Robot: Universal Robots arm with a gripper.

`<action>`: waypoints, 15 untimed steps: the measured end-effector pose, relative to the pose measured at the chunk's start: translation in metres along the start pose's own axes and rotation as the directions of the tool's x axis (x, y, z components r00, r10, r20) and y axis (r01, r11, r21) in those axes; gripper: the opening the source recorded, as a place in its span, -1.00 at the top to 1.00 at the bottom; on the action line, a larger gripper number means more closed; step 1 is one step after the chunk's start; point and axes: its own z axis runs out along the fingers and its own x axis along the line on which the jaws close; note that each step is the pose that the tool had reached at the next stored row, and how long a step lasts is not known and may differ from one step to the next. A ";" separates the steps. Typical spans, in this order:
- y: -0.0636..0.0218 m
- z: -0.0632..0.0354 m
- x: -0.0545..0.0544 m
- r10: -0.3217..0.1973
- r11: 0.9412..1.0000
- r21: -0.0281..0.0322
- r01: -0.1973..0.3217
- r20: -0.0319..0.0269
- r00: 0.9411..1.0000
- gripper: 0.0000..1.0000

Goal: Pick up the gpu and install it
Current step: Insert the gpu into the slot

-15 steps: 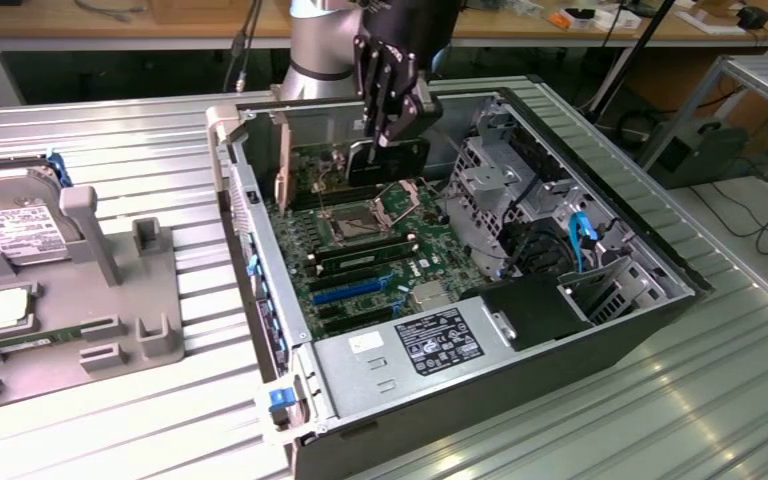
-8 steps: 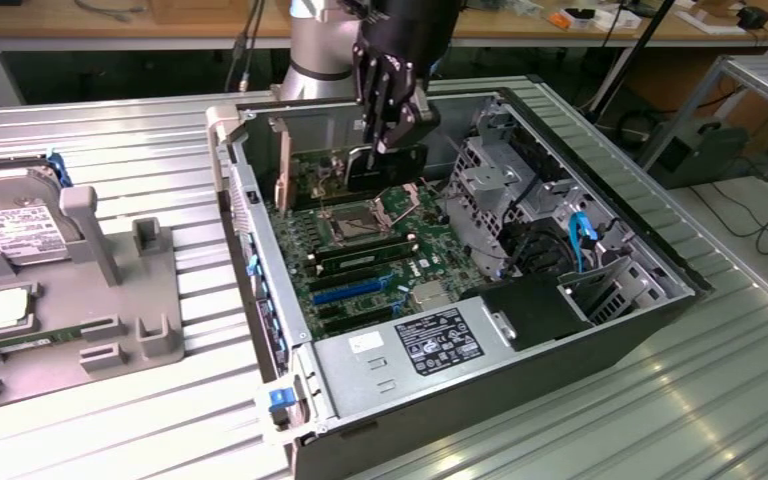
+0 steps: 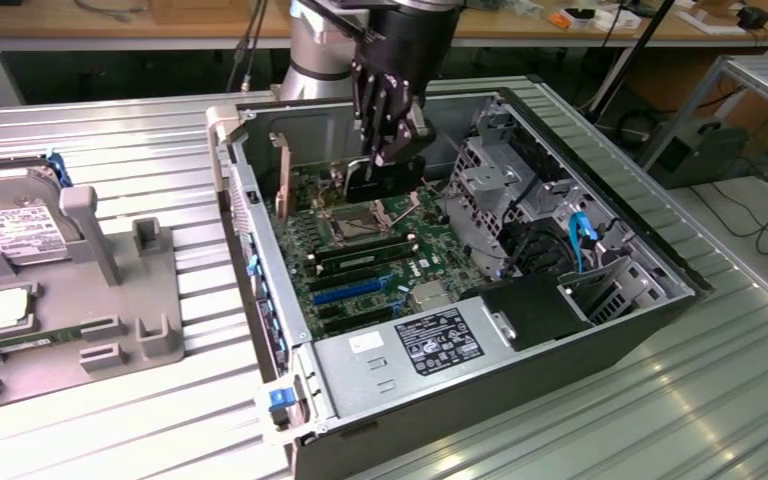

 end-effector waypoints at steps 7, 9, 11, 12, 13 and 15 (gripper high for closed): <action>-0.0003 0.0083 0.000 0.000 1.000 0.000 0.000 -0.001 1.000 0.47; -0.0004 0.0114 0.000 0.000 1.000 0.000 0.000 -0.001 1.000 0.47; -0.0005 0.0130 0.001 0.000 1.000 0.000 0.000 -0.001 1.000 0.47; -0.0005 0.0136 0.001 0.001 1.000 0.000 -0.001 -0.002 1.000 0.47; -0.0005 0.0149 0.002 0.002 1.000 0.000 -0.002 -0.002 1.000 0.47; -0.0006 0.0165 0.002 0.004 1.000 0.000 -0.004 -0.002 1.000 0.47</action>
